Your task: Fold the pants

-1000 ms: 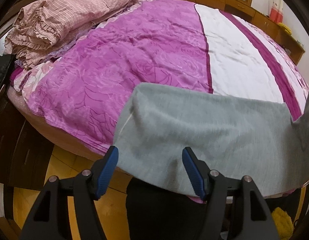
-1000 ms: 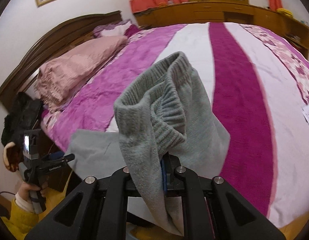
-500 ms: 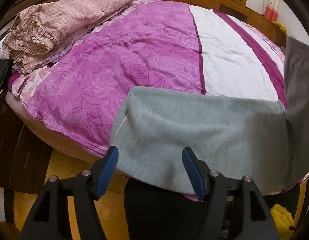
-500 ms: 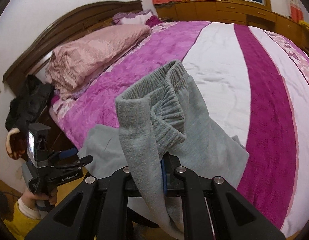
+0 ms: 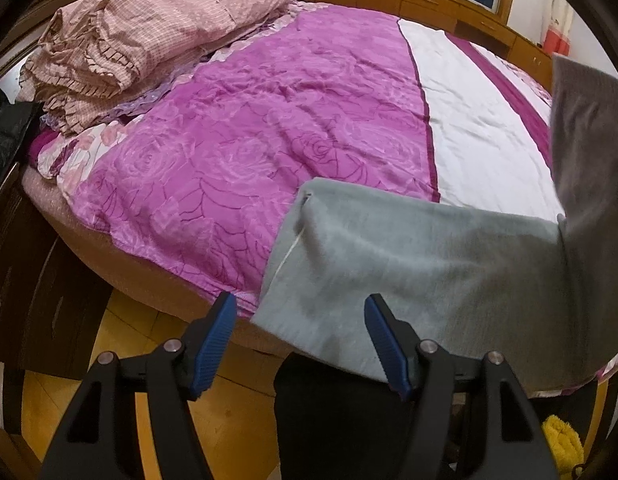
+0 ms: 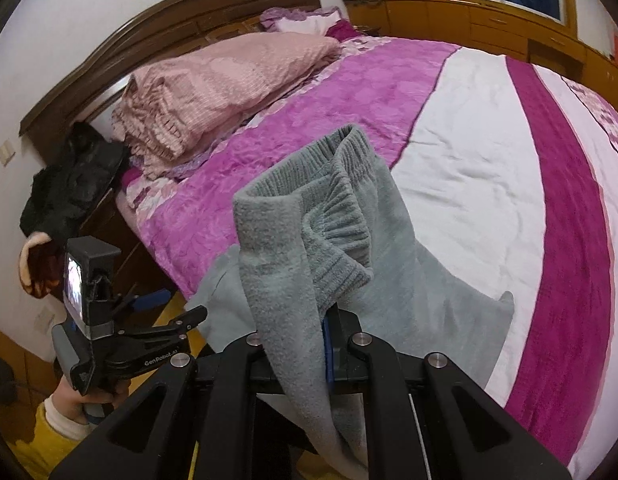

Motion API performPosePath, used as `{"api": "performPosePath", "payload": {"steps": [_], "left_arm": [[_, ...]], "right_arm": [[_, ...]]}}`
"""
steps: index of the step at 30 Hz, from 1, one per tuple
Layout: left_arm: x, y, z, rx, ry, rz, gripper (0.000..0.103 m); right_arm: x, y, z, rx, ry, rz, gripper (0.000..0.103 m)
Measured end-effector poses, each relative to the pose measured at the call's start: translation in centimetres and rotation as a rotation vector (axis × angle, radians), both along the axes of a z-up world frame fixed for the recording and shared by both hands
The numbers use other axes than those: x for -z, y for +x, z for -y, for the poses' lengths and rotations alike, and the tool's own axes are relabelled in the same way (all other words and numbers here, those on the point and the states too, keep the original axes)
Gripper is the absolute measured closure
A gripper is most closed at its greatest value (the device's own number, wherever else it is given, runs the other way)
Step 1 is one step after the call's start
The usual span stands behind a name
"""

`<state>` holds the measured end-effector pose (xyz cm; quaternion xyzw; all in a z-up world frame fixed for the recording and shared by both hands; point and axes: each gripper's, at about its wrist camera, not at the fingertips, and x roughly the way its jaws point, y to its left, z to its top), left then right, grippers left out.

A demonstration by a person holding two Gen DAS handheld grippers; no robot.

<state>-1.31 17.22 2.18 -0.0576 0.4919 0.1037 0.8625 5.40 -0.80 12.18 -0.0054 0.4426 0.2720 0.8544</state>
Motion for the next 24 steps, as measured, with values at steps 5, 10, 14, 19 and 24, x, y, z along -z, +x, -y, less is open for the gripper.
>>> {"api": "performPosePath", "payload": {"steps": [5, 10, 14, 19, 24], "left_arm": [[0.0, -0.5, -0.6, -0.01, -0.004, 0.007, 0.033], [0.5, -0.9, -1.0, -0.018, -0.01, 0.0, 0.033], [1.1, -1.3, -1.6, -0.031, -0.018, -0.012, 0.033], [1.7, -1.6, -2.5, -0.06, -0.034, -0.022, 0.033], [1.8, -1.7, -2.8, -0.083, -0.066, -0.024, 0.033]], "right_arm": [[1.0, 0.1, -2.8, -0.032, -0.03, -0.021, 0.099], [3.6, 0.5, -5.3, -0.061, -0.076, -0.051, 0.099], [5.9, 0.7, -6.4, -0.074, -0.091, -0.095, 0.099], [8.0, 0.9, -7.4, -0.083, -0.1, -0.13, 0.099], [9.5, 1.0, -8.1, -0.092, -0.095, -0.163, 0.092]]}}
